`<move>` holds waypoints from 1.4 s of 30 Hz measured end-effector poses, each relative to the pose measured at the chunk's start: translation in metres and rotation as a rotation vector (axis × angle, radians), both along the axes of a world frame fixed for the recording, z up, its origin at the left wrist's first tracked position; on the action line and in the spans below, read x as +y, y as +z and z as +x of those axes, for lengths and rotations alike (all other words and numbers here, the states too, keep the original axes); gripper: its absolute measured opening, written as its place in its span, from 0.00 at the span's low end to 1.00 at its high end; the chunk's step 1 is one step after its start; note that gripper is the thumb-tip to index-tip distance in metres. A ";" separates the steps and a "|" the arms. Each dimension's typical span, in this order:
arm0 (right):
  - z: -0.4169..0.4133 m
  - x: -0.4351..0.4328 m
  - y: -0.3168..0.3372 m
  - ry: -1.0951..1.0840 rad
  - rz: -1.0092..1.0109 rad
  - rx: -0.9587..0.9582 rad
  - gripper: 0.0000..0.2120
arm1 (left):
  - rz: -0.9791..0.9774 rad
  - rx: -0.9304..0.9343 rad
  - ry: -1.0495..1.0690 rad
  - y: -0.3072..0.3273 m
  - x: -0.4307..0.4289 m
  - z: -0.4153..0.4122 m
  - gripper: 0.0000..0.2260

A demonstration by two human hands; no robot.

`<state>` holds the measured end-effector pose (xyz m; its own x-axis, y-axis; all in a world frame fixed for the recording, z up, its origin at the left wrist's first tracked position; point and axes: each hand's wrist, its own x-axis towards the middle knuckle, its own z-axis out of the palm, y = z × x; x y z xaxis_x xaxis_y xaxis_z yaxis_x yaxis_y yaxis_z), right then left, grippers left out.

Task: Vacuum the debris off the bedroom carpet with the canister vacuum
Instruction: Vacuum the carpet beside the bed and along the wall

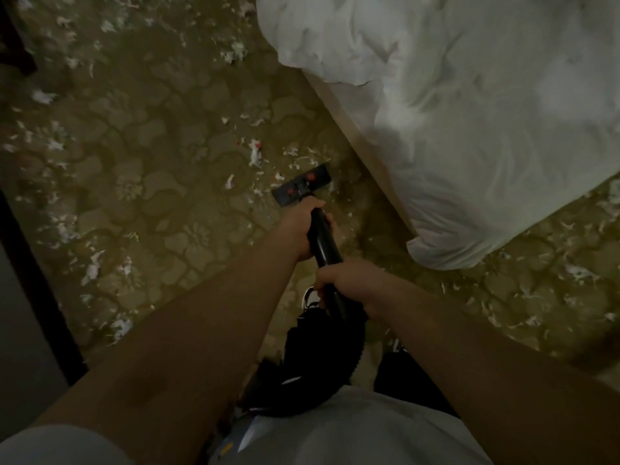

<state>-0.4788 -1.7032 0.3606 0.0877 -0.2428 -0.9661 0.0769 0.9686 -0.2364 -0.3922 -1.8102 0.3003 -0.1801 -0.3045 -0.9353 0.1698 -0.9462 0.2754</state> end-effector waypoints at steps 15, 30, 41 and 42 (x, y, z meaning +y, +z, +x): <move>0.075 -0.109 -0.065 0.082 -0.071 0.014 0.25 | -0.151 -0.143 0.023 -0.041 -0.121 0.071 0.06; 0.086 -0.069 -0.061 0.213 -0.122 0.147 0.09 | -0.062 -0.151 0.118 -0.057 -0.075 0.098 0.09; 0.051 0.031 -0.044 0.184 -0.100 0.113 0.15 | -0.015 -0.151 0.079 -0.040 0.021 0.066 0.09; 0.046 0.043 -0.041 0.184 -0.105 0.105 0.14 | -0.015 -0.155 0.059 -0.039 0.034 0.061 0.10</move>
<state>-0.4328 -1.6601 0.3200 0.0400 -0.3317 -0.9425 -0.1295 0.9336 -0.3341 -0.3313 -1.7764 0.2610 -0.0155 -0.3243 -0.9458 0.1791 -0.9315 0.3165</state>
